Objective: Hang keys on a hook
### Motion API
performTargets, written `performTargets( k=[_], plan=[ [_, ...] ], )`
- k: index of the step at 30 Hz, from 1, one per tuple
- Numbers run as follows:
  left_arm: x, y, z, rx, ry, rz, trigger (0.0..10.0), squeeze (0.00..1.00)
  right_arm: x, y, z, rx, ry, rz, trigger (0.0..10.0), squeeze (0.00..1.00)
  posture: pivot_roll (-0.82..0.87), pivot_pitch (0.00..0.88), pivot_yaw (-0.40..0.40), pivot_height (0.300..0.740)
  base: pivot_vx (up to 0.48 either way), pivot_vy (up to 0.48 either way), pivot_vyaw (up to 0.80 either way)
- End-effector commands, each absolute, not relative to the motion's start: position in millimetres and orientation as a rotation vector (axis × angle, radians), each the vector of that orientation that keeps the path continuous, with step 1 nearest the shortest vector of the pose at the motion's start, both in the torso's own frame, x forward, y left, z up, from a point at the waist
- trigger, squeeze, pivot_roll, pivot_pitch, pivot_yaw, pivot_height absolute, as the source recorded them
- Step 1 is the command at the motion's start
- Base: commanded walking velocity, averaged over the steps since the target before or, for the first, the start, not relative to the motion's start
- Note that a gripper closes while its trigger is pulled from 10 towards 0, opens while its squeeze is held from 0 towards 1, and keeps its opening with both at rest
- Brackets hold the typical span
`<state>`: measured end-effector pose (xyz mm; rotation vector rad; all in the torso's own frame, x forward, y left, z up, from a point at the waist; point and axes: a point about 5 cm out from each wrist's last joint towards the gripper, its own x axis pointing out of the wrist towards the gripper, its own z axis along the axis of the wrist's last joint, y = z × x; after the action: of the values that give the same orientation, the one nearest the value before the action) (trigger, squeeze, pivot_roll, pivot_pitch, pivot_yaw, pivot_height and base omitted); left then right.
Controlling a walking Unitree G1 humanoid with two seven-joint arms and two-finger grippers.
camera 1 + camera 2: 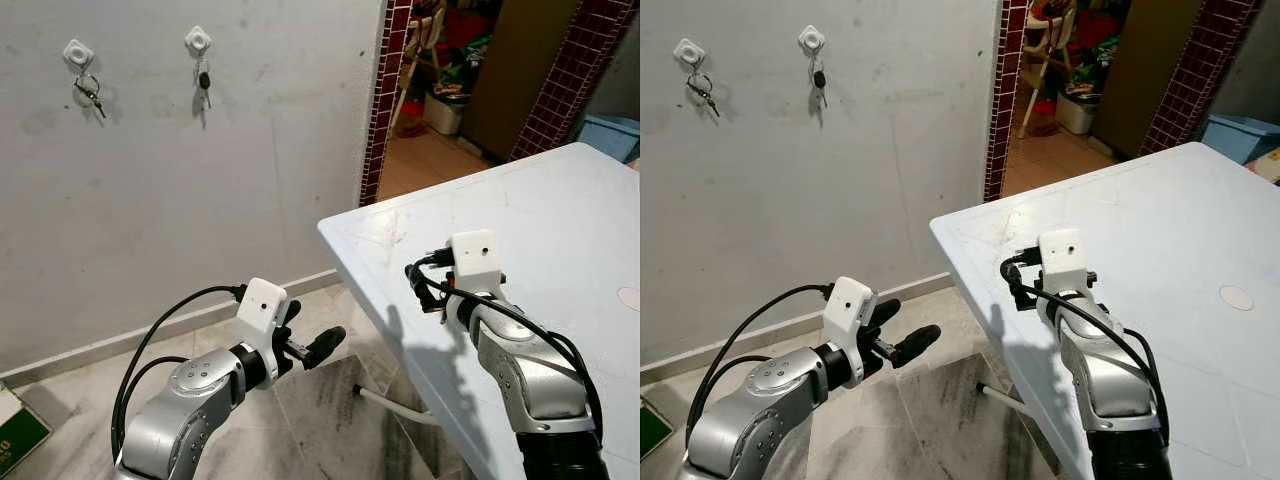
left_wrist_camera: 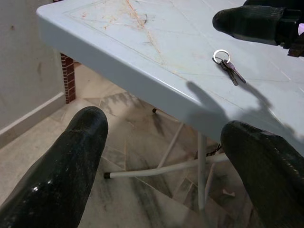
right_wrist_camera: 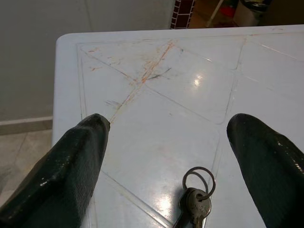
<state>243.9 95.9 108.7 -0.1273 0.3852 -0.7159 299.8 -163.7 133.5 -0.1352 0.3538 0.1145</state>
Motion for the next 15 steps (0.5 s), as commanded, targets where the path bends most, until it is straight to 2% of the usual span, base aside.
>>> performTargets(
  k=[1, 7, 15],
  plan=[
    [241, 89, 113, -0.113, 0.367, -0.764, 10.0, 0.00, 298, -168, 123, -0.136, 0.409, 0.090, 10.0, 0.00, -0.03, 0.000, -0.008, 0.740, 0.000, 0.000, 0.00],
    [241, 84, 119, 0.007, 0.293, -0.826, 10.0, 0.00, 294, -181, 113, -0.088, 0.468, -0.028, 10.0, 0.00, -0.03, 0.000, -0.008, 0.740, 0.000, 0.000, 0.00],
    [240, 78, 121, 0.030, 0.281, -0.864, 10.0, 0.00, 291, -187, 105, -0.041, 0.513, -0.079, 10.0, 0.00, -0.03, 0.000, -0.004, 0.740, 0.000, 0.000, 0.00]
  ],
)
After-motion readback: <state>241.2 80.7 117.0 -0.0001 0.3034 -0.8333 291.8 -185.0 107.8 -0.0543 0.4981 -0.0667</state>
